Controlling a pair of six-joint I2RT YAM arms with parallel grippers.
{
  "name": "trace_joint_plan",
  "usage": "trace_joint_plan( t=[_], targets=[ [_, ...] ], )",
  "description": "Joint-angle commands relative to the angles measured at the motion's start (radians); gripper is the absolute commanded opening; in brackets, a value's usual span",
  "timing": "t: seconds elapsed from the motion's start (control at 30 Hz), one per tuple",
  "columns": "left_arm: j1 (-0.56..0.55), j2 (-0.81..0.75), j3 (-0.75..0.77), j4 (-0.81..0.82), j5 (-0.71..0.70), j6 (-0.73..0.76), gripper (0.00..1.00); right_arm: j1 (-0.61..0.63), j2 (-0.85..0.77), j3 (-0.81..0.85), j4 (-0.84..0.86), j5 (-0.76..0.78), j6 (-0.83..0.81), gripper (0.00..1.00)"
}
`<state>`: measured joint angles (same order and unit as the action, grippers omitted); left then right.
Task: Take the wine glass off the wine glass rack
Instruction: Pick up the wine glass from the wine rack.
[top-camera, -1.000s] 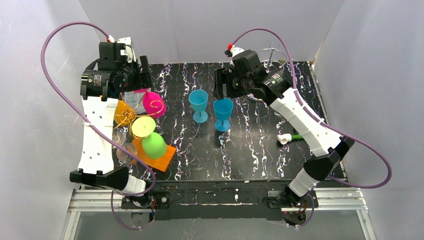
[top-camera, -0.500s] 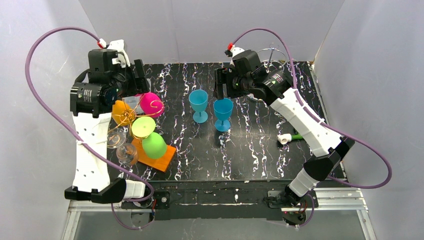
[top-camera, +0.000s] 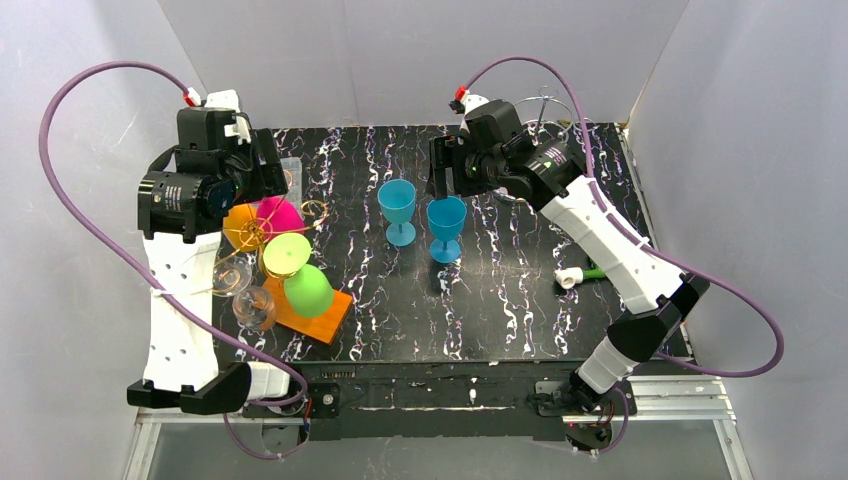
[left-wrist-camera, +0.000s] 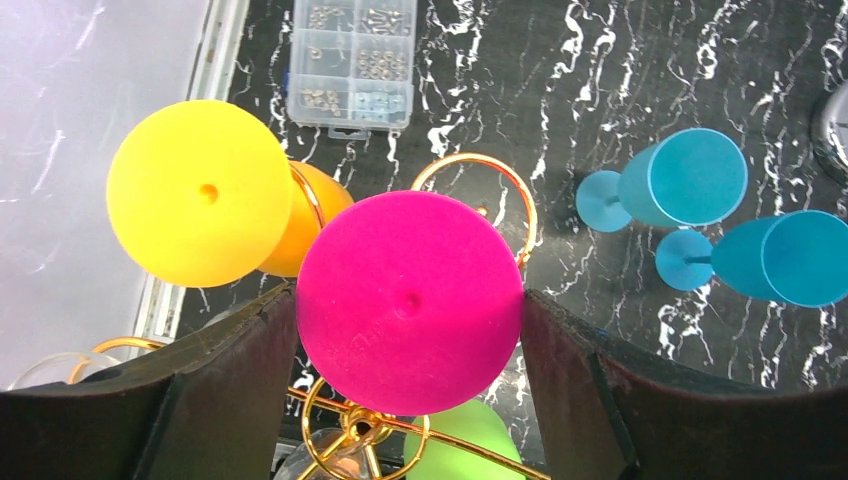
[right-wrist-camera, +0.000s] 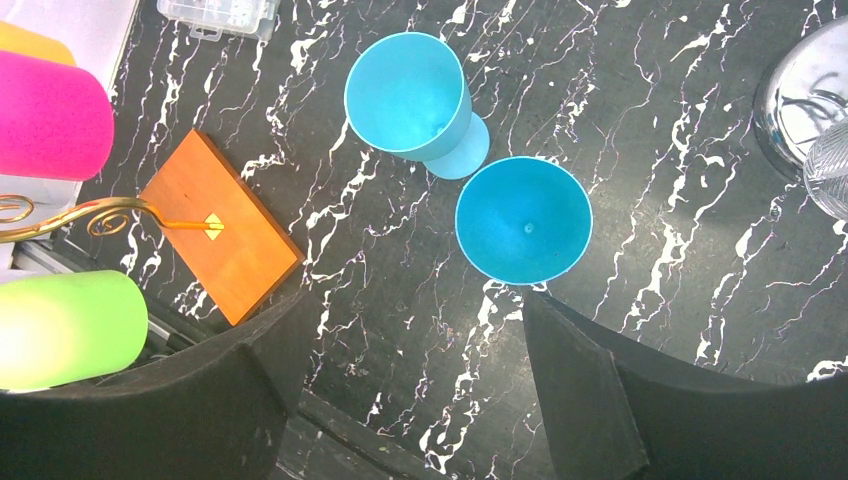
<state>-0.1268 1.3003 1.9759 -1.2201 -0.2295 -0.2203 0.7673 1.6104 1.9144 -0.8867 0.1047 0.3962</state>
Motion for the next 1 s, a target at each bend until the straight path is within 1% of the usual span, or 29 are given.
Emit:
trace_joint_plan(
  t=[0.0, 0.23, 0.43, 0.57, 0.67, 0.77, 0.97],
  targets=[
    [-0.004, 0.023, 0.065, -0.016, -0.091, 0.003, 0.59, 0.004, -0.019, 0.022, 0.023, -0.001, 0.009, 0.84],
    [-0.004, 0.126, 0.185, -0.008, -0.111, 0.014, 0.59, 0.004, -0.017, 0.033, 0.013, 0.007, 0.002, 0.85],
    [-0.001, 0.2, 0.264, 0.006, -0.16, 0.034, 0.6, 0.003, -0.024, 0.031, 0.02, 0.008, -0.003, 0.86],
    [0.001, 0.253, 0.32, 0.014, -0.153, 0.041, 0.6, 0.003, -0.031, 0.024, 0.032, 0.004, -0.005, 0.87],
    [0.001, 0.276, 0.349, 0.032, -0.096, 0.036, 0.59, 0.003, -0.039, 0.014, 0.051, -0.004, -0.003, 0.87],
    [0.001, 0.287, 0.363, 0.06, 0.002, 0.017, 0.59, 0.004, -0.051, -0.004, 0.098, -0.026, 0.001, 0.89],
    [0.0, 0.314, 0.388, 0.098, 0.22, -0.09, 0.58, 0.003, -0.071, -0.042, 0.228, -0.079, 0.019, 0.96]
  ],
)
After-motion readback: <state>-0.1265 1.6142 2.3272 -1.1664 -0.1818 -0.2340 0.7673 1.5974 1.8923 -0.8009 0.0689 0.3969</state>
